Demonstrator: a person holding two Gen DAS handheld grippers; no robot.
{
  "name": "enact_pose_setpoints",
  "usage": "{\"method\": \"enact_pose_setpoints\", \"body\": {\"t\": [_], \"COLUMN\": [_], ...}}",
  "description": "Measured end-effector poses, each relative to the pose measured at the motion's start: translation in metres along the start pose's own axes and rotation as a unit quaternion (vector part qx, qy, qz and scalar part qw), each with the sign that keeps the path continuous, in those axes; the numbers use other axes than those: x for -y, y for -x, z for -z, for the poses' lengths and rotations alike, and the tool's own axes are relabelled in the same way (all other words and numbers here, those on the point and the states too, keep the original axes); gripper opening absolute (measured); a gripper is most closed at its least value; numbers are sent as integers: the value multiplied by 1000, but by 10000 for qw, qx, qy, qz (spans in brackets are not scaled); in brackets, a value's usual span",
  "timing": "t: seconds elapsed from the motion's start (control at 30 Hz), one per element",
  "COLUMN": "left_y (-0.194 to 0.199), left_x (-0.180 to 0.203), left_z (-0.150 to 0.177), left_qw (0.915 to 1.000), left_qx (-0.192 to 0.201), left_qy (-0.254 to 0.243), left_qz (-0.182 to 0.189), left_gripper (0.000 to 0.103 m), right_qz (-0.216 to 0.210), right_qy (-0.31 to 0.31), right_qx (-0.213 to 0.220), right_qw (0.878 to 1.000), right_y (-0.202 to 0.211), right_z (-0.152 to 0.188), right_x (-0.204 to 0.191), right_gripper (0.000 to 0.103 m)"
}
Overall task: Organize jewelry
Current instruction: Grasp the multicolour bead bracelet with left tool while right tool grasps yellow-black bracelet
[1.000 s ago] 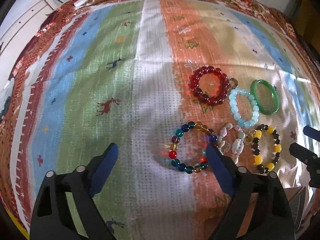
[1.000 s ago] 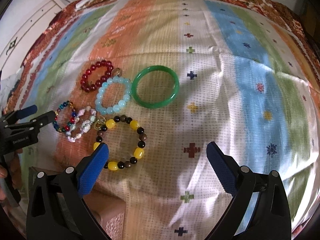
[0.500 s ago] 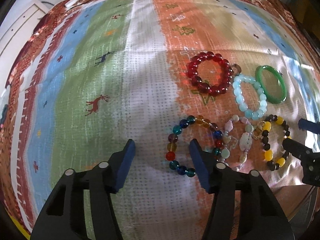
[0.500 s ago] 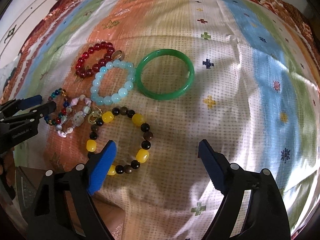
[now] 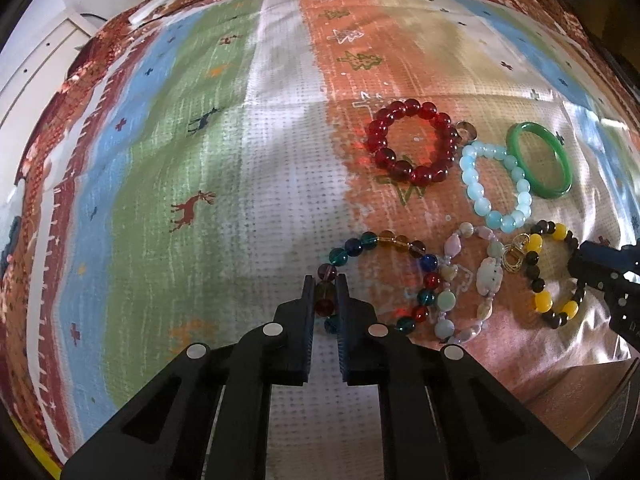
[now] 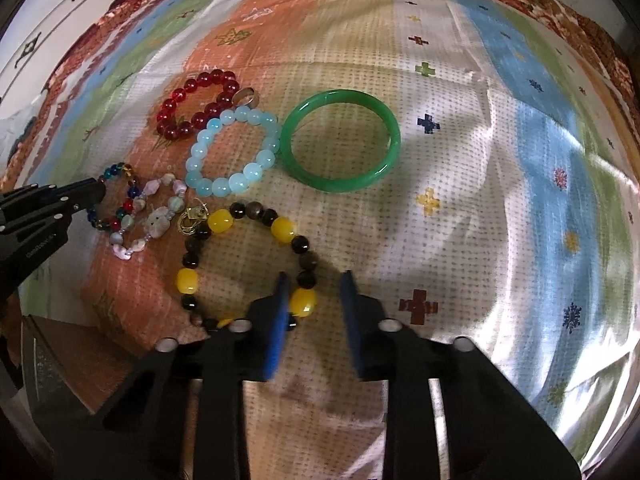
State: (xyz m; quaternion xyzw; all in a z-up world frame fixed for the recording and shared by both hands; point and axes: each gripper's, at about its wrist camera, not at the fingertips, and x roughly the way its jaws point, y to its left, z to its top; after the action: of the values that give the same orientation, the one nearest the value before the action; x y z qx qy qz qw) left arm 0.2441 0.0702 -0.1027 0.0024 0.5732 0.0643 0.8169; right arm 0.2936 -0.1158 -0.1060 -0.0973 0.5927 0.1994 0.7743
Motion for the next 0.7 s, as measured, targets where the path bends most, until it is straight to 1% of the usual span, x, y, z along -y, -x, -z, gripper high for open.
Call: {"method": "enact_pose_setpoints", "body": {"t": [0.2, 0.3, 0.4, 0.5, 0.7], "left_y": [6, 13, 24, 34, 51], "left_x": [-5, -7, -7, -5, 0], "left_z": [0, 0, 0, 0, 2], "left_qw": [9998, 9995, 9988, 9980, 9964], "left_qx": [25, 110, 270, 422, 675], "left_qy": [127, 211, 248, 277, 312], "left_qz": [137, 201, 316, 385, 416], "left_gripper": [9, 9, 9, 9, 9], "right_qz": [-14, 3, 32, -195, -198], "right_qy": [61, 113, 211, 178, 232], "right_qx": [85, 253, 529, 707, 1015], "right_qw": [9999, 9996, 9984, 9971, 9944], "right_y": [6, 21, 41, 56, 74], "right_z": [2, 7, 7, 8, 6], "right_x": [-2, -1, -11, -14, -19], "right_gripper": [13, 13, 13, 13, 13]}}
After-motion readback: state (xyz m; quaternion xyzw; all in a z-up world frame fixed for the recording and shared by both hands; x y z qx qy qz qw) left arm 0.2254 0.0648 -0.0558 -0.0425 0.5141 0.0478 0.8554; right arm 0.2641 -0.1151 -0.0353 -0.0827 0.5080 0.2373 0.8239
